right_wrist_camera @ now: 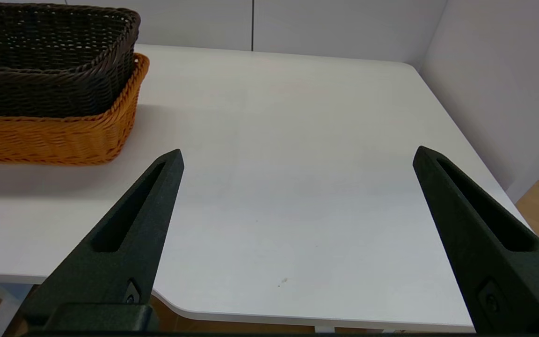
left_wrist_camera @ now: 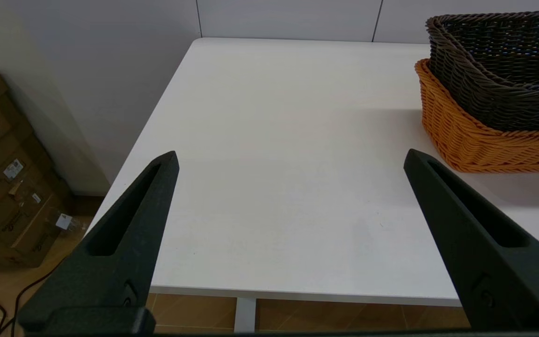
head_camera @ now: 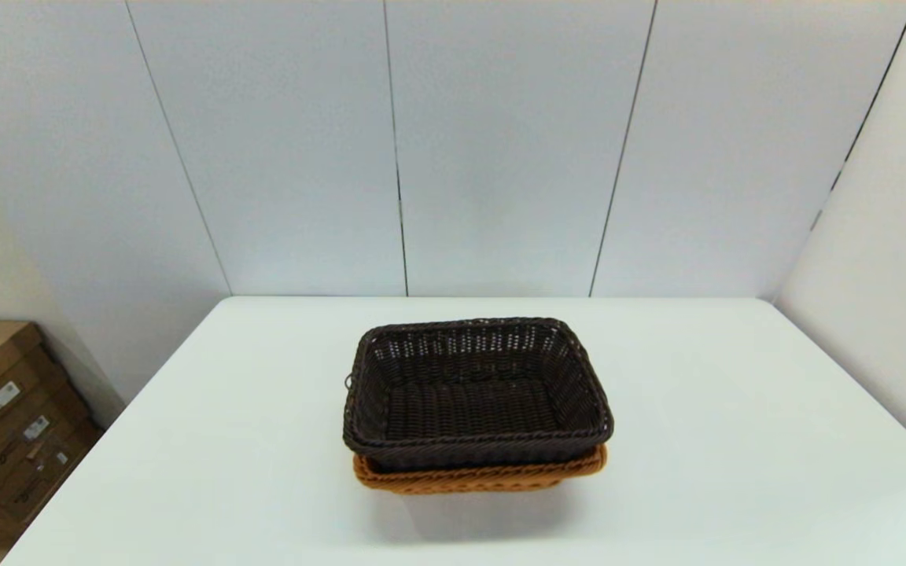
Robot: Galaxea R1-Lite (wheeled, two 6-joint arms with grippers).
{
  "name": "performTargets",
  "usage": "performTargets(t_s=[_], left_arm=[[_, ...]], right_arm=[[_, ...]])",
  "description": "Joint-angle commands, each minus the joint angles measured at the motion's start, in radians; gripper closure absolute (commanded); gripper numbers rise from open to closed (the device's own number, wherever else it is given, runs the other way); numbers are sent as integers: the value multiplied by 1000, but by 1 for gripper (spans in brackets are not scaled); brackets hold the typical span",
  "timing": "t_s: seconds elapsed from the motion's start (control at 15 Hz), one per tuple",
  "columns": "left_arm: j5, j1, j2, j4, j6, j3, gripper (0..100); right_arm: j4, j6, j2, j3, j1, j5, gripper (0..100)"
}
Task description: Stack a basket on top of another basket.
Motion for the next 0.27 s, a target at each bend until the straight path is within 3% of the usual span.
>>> performTargets(t_s=[0.07, 0.27], left_arm=[[1, 0, -2, 0, -2, 0, 0], [2, 0, -2, 0, -3, 0, 0]], right_arm=[[1, 6, 0, -1, 0, -1, 0], [1, 6, 0, -1, 0, -1, 0]])
